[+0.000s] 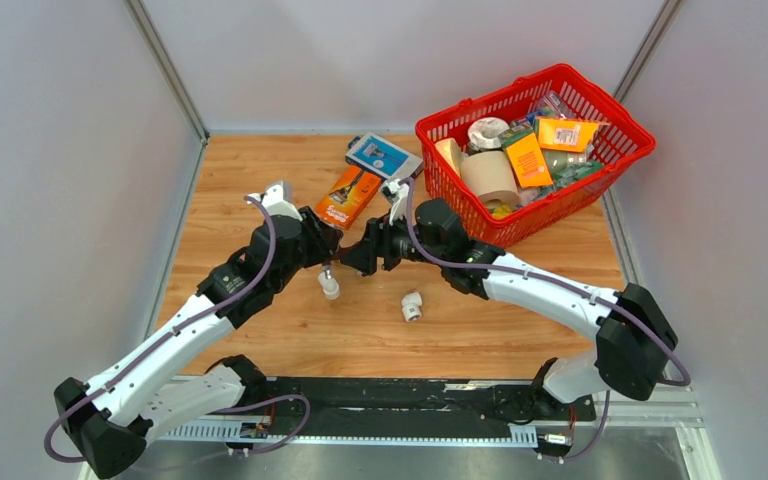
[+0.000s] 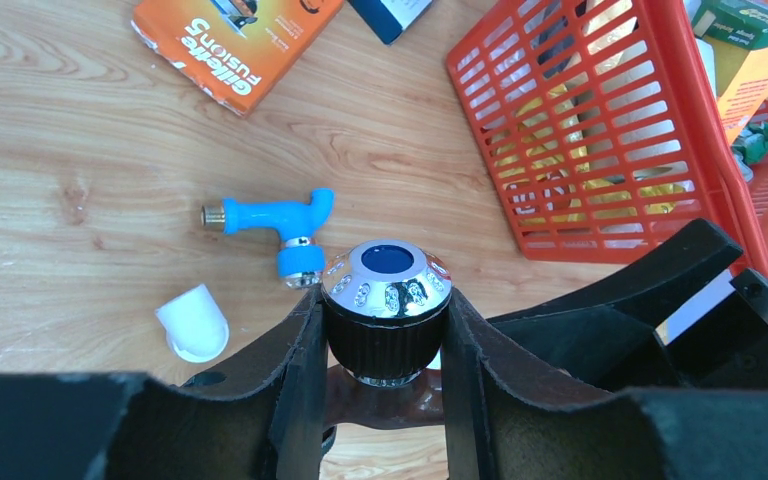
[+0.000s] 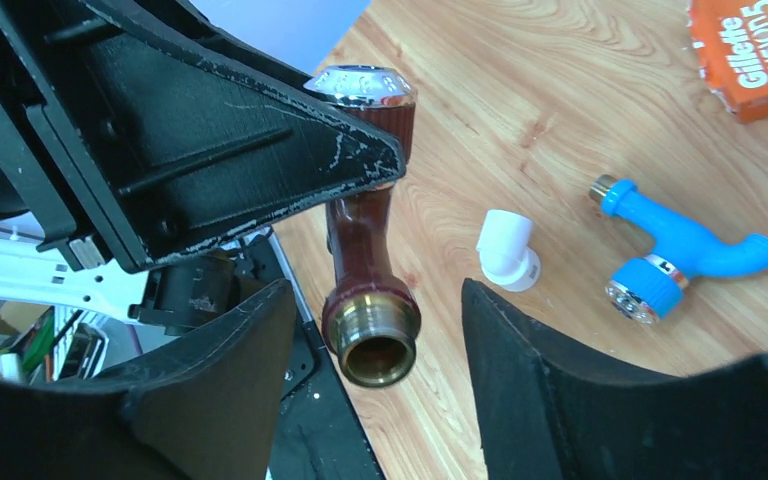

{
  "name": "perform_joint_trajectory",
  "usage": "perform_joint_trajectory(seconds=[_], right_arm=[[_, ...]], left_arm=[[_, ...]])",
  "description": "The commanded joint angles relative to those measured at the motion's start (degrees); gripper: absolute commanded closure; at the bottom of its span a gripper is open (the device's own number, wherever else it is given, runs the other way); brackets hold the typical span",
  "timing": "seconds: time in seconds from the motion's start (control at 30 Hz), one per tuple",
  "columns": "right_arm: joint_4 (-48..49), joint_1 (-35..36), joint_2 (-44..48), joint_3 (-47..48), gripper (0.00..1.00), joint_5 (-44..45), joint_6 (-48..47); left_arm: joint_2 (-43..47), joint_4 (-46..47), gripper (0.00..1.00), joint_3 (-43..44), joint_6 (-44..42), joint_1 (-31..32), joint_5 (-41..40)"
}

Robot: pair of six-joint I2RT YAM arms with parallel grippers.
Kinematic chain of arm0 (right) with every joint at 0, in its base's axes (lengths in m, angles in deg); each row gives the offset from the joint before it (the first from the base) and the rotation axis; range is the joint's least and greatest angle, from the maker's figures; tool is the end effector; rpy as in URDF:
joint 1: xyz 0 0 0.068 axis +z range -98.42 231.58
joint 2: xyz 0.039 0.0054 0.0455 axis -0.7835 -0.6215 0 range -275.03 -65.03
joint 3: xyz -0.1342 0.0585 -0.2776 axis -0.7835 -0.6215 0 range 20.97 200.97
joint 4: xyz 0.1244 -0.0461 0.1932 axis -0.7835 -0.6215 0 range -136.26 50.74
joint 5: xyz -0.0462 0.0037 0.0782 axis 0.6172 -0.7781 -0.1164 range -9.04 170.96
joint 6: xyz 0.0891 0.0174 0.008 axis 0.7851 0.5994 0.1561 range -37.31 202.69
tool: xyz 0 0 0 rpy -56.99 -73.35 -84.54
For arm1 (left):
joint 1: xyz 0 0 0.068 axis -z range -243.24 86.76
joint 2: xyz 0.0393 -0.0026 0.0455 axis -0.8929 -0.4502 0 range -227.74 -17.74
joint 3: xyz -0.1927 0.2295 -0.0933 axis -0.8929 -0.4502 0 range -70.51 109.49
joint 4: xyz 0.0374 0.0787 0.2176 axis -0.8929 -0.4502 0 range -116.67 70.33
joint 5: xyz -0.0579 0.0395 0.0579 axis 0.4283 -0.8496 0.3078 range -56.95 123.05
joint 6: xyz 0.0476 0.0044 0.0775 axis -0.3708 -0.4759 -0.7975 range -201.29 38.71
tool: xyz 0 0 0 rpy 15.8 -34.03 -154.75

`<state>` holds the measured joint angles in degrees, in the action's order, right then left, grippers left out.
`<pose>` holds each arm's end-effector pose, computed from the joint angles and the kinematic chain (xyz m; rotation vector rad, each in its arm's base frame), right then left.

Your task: Install the water faucets

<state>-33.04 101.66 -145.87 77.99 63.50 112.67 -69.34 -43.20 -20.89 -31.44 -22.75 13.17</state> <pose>0.1978 0.2747 0.3375 -0.5841 1.9766 1.2049 0.1577 -0.0981 0.3412 -0.3907 2.0124 -0.6600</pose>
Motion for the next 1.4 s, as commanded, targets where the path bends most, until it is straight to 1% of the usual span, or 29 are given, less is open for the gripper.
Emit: perform_joint_trajectory(seconds=[0.0,0.07,0.1,0.13,0.27,0.33,0.37,0.4,0.43,0.47,0.5,0.53,0.57,0.6,0.63,0.67,0.7,0.73,0.8,0.87,0.9,0.93,0.97,1.07,1.1,1.13,1.2,1.33,1.37], right_arm=[[6.08,0.36,-2.21,3.54,0.39,-3.9,2.28],[6.35,0.28,-3.01,3.89,0.47,-3.9,2.19],[6.44,0.28,-3.36,3.98,0.54,-3.82,2.28],[6.44,0.28,-3.62,3.98,0.62,-3.82,2.28],[7.58,-0.34,-3.01,2.76,1.0,-3.9,2.45],[8.8,-0.95,-1.79,1.62,1.0,-4.52,2.63],[9.33,-1.3,-1.08,0.83,1.0,-4.78,2.8],[9.95,-1.65,-0.29,0.21,1.0,-4.87,2.81],[10.48,-2.18,0.67,-0.93,1.0,-4.96,2.81],[10.57,-2.71,1.64,-1.72,1.0,-4.87,2.81],[10.83,-3.15,2.52,-2.77,1.0,-4.87,2.81],[11.35,-3.59,3.66,-3.57,1.0,-4.96,2.81],[11.88,-4.29,4.63,-4.62,1.0,-4.96,2.89],[12.76,-4.9,6.03,-5.68,1.0,-5.31,3.07],[13.64,-5.78,7.35,-6.99,1.0,-5.92,3.42],[14.78,-6.48,8.49,-8.05,1.0,-6.45,3.86],[16.01,-7.36,10.24,-9.36,1.0,-7.24,4.3],[17.24,-8.15,11.65,-10.68,1.0,-7.85,4.74],[20.22,-9.21,13.85,-12.71,1.0,-9.43,5.88],[24.26,-9.83,15.79,-14.55,1.0,-11.72,7.11],[26.28,-9.92,16.58,-15.61,1.0,-13.29,7.55],[28.56,-9.92,17.37,-16.49,1.0,-13.92,8.07],[30.33,-9.92,18.08,-17.11,1.0,-14.71,8.51],[35.43,-10.09,19.92,-18.86,1.0,-16.47,9.83],[36.75,-10.09,20.28,-19.3,1.0,-16.73,10.27],[37.89,-10.18,20.72,-19.57,1.0,-17.26,10.63],[39.83,-10.18,21.42,-19.75,1.0,-17.96,11.5],[44.31,-10.18,21.78,-20.1,1.0,-19.81,13.35],[45.54,-10.18,21.69,-20.19,1.0,-20.07,13.88]], left_arm=[[0.88,3.92,1.0,-0.23,-0.36,0.38,-0.34],[0.88,4.63,1.0,-0.41,-0.71,0.38,0.54],[0.97,4.81,1.0,-0.41,-0.97,0.38,0.63],[0.88,5.07,1.0,-0.41,-1.15,0.38,1.07],[1.67,5.86,1.0,-0.41,-3.43,0.38,2.65],[2.46,6.91,0.91,-1.02,-5.02,0.38,3.87],[3.33,7.09,0.81,-1.2,-6.24,0.38,4.14],[4.39,7.96,0.77,-1.55,-6.95,0.38,4.84],[4.92,8.23,0.67,-1.72,-8.52,0.38,4.94],[6.14,8.32,0.62,-1.64,-9.06,0.38,4.94],[6.76,8.24,0.52,-1.46,-10.89,0.29,5.02],[7.9,8.06,0.47,-1.29,-11.95,0.29,5.46],[8.61,7.89,0.35,-1.11,-13.79,0.29,5.73],[9.92,7.88,0.26,-1.02,-15.11,0.2,6.77],[10.46,8.32,0.24,-1.11,-17.56,0.12,7.65],[11.68,8.67,0.19,-1.11,-20.29,-0.32,9.92],[12.3,9.11,0.18,-1.37,-21.53,-0.67,11.95],[13.44,9.29,0.12,-1.55,-22.67,-1.72,14.93],[15.54,11.74,0.06,-3.47,-23.91,-3.56,21.7],[17.05,15.25,0.02,-5.67,-24.35,-5.32,28.29],[17.57,17.27,0.01,-6.29,-24.36,-5.77,32.93],[17.58,18.51,0.0,-7.08,-23.92,-6.82,35.41],[17.23,20.35,0.0,-7.17,-23.74,-7.35,40.66],[15.47,23.17,0.0,-7.44,-21.47,-9.19,49.12],[14.86,26.4,0.01,-7.7,-20.59,-9.55,52.28],[14.68,27.82,0.01,-8.4,-18.49,-9.81,54.05],[14.42,34.14,0.02,-9.37,-15.94,-9.9,58.1],[12.32,39.85,0.04,-10.42,-12.06,-9.9,62.14],[11.78,41.01,0.06,-10.86,-9.88,-9.9,62.85]])
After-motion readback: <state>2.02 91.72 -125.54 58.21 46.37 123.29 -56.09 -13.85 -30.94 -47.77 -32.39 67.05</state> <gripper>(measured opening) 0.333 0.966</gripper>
